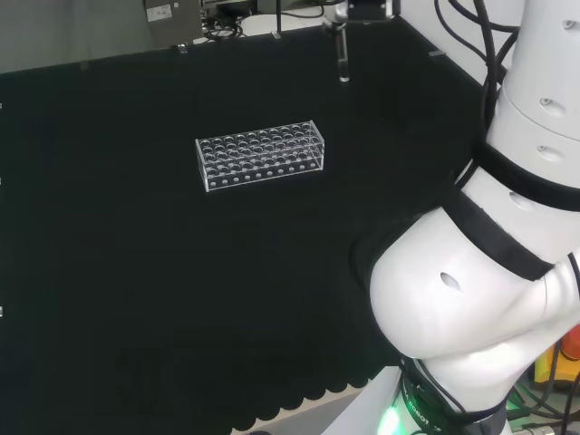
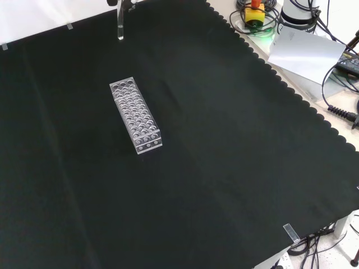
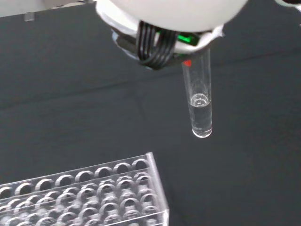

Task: Put the test tube back in the rack.

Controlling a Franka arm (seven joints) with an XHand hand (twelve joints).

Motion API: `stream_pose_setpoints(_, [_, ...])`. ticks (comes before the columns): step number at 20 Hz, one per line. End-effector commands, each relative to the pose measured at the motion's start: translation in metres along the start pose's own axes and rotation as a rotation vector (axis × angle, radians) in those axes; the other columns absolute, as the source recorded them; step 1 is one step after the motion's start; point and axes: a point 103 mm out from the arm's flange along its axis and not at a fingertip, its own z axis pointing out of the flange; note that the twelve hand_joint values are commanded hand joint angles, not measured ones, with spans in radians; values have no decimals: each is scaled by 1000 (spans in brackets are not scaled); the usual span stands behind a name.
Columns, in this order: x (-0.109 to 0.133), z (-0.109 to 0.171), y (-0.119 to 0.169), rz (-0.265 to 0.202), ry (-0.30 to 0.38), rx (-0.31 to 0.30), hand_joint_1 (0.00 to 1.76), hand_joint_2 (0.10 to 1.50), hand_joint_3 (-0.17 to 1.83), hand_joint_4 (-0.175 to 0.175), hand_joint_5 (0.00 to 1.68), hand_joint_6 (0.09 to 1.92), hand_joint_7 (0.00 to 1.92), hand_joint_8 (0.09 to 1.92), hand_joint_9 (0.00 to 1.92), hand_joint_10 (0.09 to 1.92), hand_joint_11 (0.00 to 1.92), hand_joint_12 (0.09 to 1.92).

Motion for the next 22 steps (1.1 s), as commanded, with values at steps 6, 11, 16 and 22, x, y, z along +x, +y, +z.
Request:
stream_pose_setpoints(6, [40,15,1,-76,55,18,1331,693,547,-175,1431,87,1395,676,1599,613,1295,862])
stream_pose_setpoints(11, [44,27,6,-84,70,38,1331,692,548,-175,1431,87,1395,677,1598,614,1295,862])
stream_pose_setpoints(16, [49,40,10,-91,88,57,1331,692,548,-175,1431,87,1394,677,1598,615,1295,862])
stream_pose_setpoints(22, [55,47,12,-103,99,68,1331,692,548,-175,1431,87,1394,678,1598,615,1294,862])
